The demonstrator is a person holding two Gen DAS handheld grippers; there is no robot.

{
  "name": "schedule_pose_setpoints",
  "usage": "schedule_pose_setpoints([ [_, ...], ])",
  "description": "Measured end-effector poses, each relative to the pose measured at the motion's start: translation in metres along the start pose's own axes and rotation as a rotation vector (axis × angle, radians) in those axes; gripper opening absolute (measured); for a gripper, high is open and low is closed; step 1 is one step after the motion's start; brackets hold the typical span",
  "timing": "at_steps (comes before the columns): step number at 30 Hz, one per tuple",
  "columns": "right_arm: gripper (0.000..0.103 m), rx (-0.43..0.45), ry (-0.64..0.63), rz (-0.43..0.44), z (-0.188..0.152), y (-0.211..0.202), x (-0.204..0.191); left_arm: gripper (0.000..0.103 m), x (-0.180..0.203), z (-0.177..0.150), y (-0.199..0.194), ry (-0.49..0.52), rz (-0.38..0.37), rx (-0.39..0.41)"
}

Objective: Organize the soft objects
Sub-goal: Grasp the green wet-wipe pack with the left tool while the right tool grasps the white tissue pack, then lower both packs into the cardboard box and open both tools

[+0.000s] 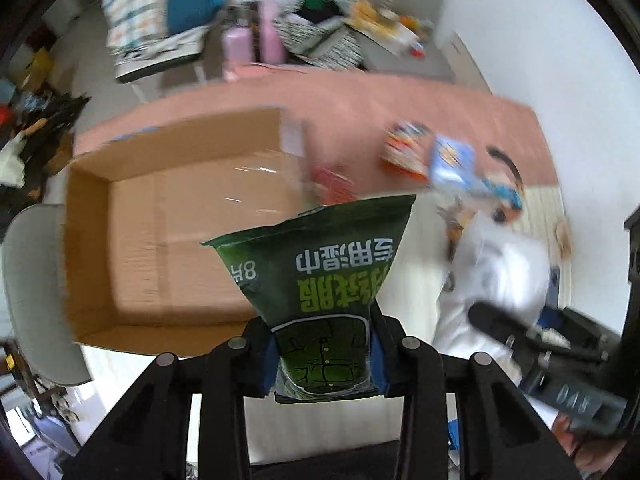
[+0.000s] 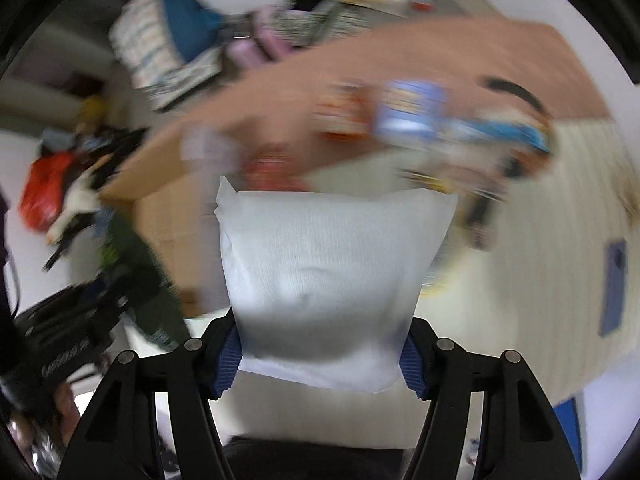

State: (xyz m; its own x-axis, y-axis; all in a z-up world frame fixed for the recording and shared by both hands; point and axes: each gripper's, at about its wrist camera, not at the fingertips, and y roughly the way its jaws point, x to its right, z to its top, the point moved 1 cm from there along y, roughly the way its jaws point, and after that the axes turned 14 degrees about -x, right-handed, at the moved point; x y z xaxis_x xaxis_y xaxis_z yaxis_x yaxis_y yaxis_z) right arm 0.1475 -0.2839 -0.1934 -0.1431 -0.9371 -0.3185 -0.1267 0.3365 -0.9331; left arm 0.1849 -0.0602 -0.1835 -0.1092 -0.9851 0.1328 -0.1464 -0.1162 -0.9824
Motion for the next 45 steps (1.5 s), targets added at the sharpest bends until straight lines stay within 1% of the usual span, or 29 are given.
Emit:
schedule_pose_setpoints([
  [3,0.067,-0.012,-0.064,0.027,0.015,0.014,-0.076,0.033,-0.058,0.02,-0.001,-0.058,0.023,0.0],
  [4,0.067,-0.017,-0.075,0.028,0.023,0.018,-0.094,0.033,-0.083,0.025,0.001,-0.083,0.031,-0.012],
  [5,0.067,-0.027,-0.089,0.026,0.03,0.026,-0.117,0.033,-0.103,0.032,0.006,-0.103,0.028,-0.026],
  [6,0.067,-0.042,-0.1,0.022,0.039,0.038,-0.14,0.033,-0.118,0.041,0.002,-0.115,0.023,-0.039],
  [7,0.067,-0.053,-0.107,0.019,0.045,0.046,-0.156,0.033,-0.136,0.052,0.013,-0.133,0.017,-0.059],
  [8,0.067,-0.065,-0.118,0.006,0.054,0.059,-0.174,0.033,-0.15,0.059,0.015,-0.14,0.012,-0.075],
  [9,0.067,-0.076,-0.121,-0.02,0.063,0.073,-0.188,0.033,-0.161,0.066,0.022,-0.149,0.006,-0.088],
  [10,0.067,-0.082,-0.123,-0.037,0.072,0.085,-0.196,0.033,-0.174,0.078,0.031,-0.161,0.001,-0.108],
  [12,0.067,-0.108,-0.128,-0.076,0.087,0.11,-0.217,0.033,-0.19,0.091,0.044,-0.163,-0.013,-0.146],
  [15,0.067,-0.141,-0.127,-0.127,0.11,0.144,-0.234,0.033,-0.208,0.111,0.071,-0.155,-0.042,-0.215],
  [16,0.067,-0.147,-0.126,-0.144,0.116,0.154,-0.235,0.032,-0.213,0.112,0.072,-0.152,-0.049,-0.228],
  [19,0.067,-0.17,-0.13,-0.177,0.134,0.18,-0.234,0.032,-0.218,0.131,0.091,-0.128,-0.06,-0.271],
  [24,0.068,-0.196,-0.128,-0.234,0.15,0.212,-0.231,0.032,-0.215,0.147,0.118,-0.105,-0.058,-0.315],
  [26,0.068,-0.201,-0.13,-0.248,0.153,0.22,-0.229,0.032,-0.213,0.152,0.122,-0.092,-0.039,-0.314],
  [27,0.069,-0.211,-0.139,-0.249,0.155,0.225,-0.229,0.032,-0.212,0.152,0.123,-0.088,-0.042,-0.314],
  [28,0.07,-0.219,-0.143,-0.246,0.156,0.23,-0.228,0.033,-0.211,0.153,0.122,-0.086,-0.041,-0.314],
  [29,0.074,-0.231,-0.138,-0.238,0.156,0.233,-0.227,0.033,-0.211,0.152,0.121,-0.088,-0.036,-0.312],
  [31,0.084,-0.241,-0.14,-0.235,0.157,0.235,-0.226,0.033,-0.212,0.147,0.116,-0.1,-0.029,-0.312],
  [32,0.093,-0.236,-0.144,-0.238,0.155,0.233,-0.226,0.033,-0.212,0.143,0.113,-0.1,-0.029,-0.31],
  [33,0.095,-0.229,-0.143,-0.232,0.151,0.228,-0.226,0.035,-0.211,0.14,0.111,-0.096,-0.024,-0.306],
  [34,0.095,-0.225,-0.145,-0.224,0.149,0.229,-0.219,0.039,-0.21,0.134,0.106,-0.09,-0.012,-0.29],
  [35,0.095,-0.22,-0.146,-0.221,0.146,0.223,-0.218,0.044,-0.211,0.13,0.101,-0.086,-0.005,-0.276],
  [37,0.103,-0.196,-0.145,-0.234,0.137,0.21,-0.217,0.046,-0.208,0.118,0.085,-0.075,0.023,-0.234],
  [38,0.103,-0.182,-0.146,-0.243,0.131,0.202,-0.216,0.058,-0.207,0.11,0.077,-0.074,0.037,-0.205],
  [39,0.103,-0.169,-0.148,-0.248,0.125,0.196,-0.217,0.08,-0.206,0.101,0.07,-0.068,0.048,-0.175],
  [40,0.103,-0.158,-0.147,-0.258,0.119,0.19,-0.219,0.088,-0.205,0.094,0.064,-0.065,0.059,-0.152],
  [41,0.103,-0.147,-0.144,-0.271,0.113,0.183,-0.22,0.093,-0.204,0.085,0.057,-0.066,0.069,-0.127],
  [43,0.103,-0.123,-0.143,-0.286,0.108,0.173,-0.226,0.094,-0.205,0.075,0.045,-0.072,0.075,-0.092],
  [45,0.103,-0.096,-0.14,-0.287,0.092,0.164,-0.231,0.1,-0.208,0.064,0.04,-0.078,0.073,-0.066],
])
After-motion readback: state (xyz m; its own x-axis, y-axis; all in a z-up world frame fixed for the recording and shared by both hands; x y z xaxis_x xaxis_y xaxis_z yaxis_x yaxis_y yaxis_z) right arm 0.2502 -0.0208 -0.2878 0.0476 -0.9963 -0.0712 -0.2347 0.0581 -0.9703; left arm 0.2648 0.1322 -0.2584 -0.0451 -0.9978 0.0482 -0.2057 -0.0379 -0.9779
